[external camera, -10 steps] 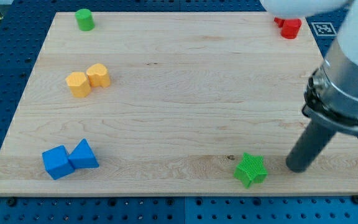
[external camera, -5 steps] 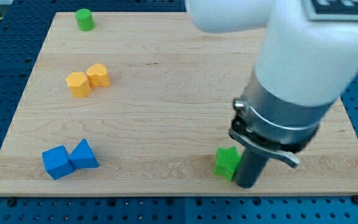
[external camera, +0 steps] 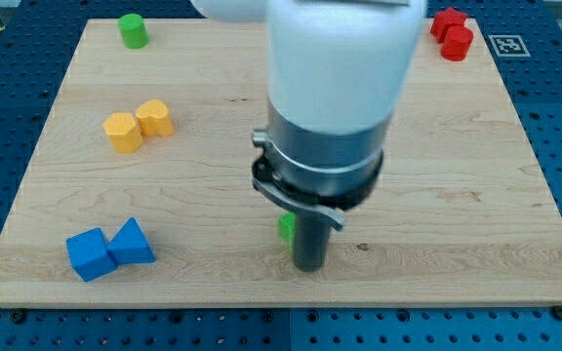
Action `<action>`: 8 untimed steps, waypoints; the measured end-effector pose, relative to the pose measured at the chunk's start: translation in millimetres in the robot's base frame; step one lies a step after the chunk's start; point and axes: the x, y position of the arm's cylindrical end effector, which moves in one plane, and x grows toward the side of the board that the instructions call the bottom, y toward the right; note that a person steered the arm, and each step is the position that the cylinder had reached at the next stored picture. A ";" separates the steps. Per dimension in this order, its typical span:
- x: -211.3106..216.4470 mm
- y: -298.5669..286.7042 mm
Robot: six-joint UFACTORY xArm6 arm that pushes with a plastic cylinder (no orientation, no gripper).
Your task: Slide the green star to the center
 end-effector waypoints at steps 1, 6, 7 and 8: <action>-39.5 -1.1; -178.8 -20.4; -193.0 -20.4; -156.3 -20.4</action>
